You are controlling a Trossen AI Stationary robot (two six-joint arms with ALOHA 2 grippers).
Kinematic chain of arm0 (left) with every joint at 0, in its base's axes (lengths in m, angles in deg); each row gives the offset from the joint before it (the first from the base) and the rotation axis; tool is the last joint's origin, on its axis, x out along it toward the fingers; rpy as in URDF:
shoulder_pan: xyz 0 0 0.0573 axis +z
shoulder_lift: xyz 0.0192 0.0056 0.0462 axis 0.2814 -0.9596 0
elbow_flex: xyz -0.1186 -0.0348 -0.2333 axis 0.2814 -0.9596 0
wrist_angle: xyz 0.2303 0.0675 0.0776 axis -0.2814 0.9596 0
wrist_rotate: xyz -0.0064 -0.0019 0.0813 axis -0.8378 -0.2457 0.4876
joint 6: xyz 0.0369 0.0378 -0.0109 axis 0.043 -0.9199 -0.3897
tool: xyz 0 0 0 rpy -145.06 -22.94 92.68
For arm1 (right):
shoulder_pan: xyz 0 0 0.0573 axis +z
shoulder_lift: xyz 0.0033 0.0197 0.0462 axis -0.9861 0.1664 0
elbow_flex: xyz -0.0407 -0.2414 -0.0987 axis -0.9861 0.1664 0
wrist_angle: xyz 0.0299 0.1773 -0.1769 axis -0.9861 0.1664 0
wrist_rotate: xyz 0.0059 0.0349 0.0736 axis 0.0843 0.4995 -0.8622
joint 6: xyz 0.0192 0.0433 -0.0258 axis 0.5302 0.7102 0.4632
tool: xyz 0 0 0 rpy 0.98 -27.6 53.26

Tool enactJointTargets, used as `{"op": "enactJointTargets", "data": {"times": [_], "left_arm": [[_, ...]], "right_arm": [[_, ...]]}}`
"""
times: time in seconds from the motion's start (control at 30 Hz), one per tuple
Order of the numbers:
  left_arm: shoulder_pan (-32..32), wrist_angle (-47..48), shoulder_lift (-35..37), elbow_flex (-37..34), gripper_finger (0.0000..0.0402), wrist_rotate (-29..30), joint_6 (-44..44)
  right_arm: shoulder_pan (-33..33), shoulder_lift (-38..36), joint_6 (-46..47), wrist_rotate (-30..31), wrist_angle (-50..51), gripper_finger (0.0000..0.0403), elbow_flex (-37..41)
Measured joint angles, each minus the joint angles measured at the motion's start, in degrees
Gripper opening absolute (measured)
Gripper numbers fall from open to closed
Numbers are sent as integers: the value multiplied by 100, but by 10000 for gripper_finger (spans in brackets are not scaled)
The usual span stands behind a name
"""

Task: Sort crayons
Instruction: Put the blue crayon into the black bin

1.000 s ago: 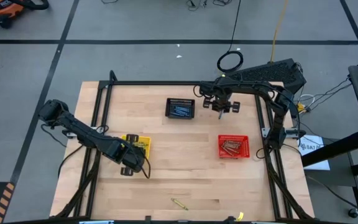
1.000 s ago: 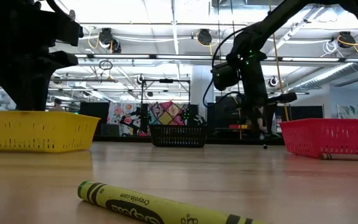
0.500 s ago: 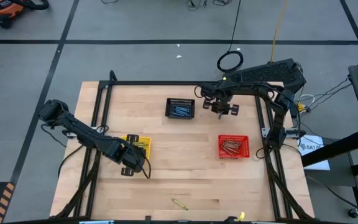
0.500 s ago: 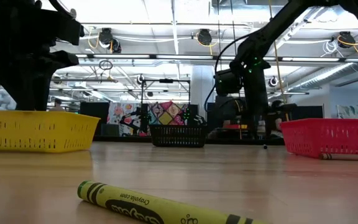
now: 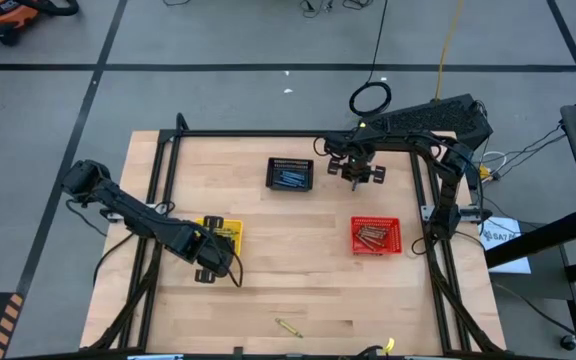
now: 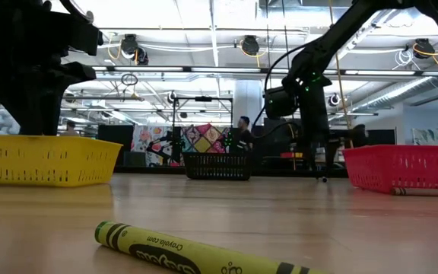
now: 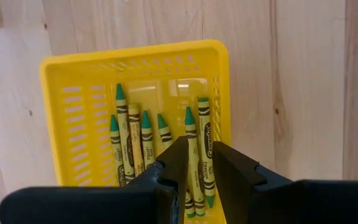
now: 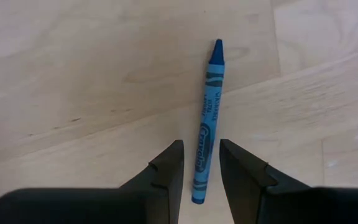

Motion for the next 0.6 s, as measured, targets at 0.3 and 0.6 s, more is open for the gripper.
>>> {"op": "enactJointTargets", "data": {"times": [0.3,0.6], "left_arm": [[0,4,0,0,80,0,-55],[0,2,0,0,80,0,-190]], "right_arm": [[-37,120,-88,-151,-602,90,442],[-35,143,-262,-160,-593,18,535]]}}
